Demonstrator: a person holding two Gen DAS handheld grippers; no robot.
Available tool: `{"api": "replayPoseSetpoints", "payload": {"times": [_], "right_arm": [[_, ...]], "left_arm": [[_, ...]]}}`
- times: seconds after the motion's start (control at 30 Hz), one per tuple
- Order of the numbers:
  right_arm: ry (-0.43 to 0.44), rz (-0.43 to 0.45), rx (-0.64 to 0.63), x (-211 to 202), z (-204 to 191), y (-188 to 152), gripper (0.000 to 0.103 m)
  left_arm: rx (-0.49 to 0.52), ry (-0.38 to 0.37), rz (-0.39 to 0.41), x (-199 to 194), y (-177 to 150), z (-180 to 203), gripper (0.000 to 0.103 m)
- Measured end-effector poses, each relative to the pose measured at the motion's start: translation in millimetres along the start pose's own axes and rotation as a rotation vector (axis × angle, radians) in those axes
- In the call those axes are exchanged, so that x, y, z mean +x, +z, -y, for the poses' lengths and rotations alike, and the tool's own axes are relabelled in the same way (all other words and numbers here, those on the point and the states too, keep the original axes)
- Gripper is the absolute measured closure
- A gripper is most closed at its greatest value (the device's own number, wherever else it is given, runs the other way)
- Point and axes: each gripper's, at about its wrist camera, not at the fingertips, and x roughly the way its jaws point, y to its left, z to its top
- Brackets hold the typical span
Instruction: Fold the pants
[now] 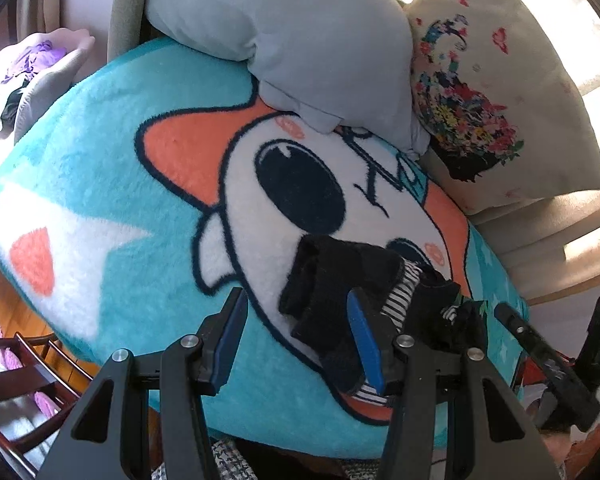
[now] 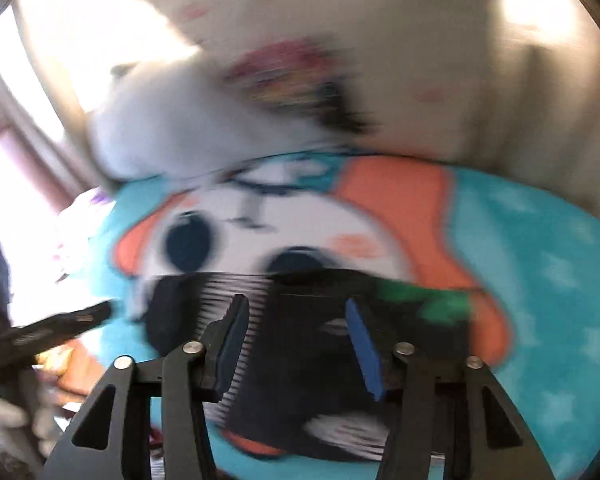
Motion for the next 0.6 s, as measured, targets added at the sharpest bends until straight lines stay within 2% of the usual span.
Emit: {"api": "replayPoseSetpoints", "payload": {"times": [0.03, 0.13, 0.2, 0.27, 0.37, 0.5, 0.6], "right_arm": [[-0.030, -0.013, 0.011, 2, 12, -2, 0.073], [-0.034, -0.088, 0.072, 22, 46, -18, 0.074], [-0.014, -0.133, 0.026, 40, 42, -28, 0.074], [-0.017, -0.214, -0.040, 64, 36, -37, 0.075], [-0.038, -0.169, -0.097, 54, 28, -37, 0.075], [0.077, -0.072, -0.078, 17, 22, -21, 0.074], [0.138, -0.116, -0.096, 32, 9, -15, 0.074]], "left_arm": [[0.004, 0.004, 0.000, 1, -3, 5, 0.053], [0.015, 0.012, -0.008, 5, -13, 20, 0.052], [0.023, 0.018, -0.014, 7, -20, 30, 0.053], [0.030, 0.026, -0.017, 8, -25, 37, 0.052], [0.031, 0.046, 0.002, 2, -31, 40, 0.052], [-0.008, 0.075, 0.019, -4, -35, 33, 0.053], [-0.031, 0.086, 0.021, -5, -38, 27, 0.053]]}}
